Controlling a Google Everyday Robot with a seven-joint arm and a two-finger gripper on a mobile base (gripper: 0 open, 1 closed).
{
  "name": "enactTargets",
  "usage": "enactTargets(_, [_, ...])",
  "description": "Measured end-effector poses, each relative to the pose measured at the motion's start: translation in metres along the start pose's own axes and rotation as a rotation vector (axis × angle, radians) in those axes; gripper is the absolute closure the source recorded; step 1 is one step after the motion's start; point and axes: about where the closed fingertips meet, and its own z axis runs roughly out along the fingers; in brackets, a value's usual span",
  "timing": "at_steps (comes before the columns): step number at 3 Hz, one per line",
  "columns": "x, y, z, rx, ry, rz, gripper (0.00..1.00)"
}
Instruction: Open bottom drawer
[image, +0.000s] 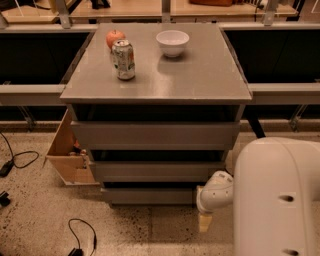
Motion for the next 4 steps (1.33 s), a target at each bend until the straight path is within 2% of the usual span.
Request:
enactTargets(1, [-0.011,-0.011,0.048,0.01,-0.026,-0.036,0.0])
enactTargets(3, [-0.015,-0.012,0.089,0.005,-0.033,-0.056,0.0])
enactTargets(4, [-0.014,-0.021,0.114,0.015,-0.04,-0.062,0.0])
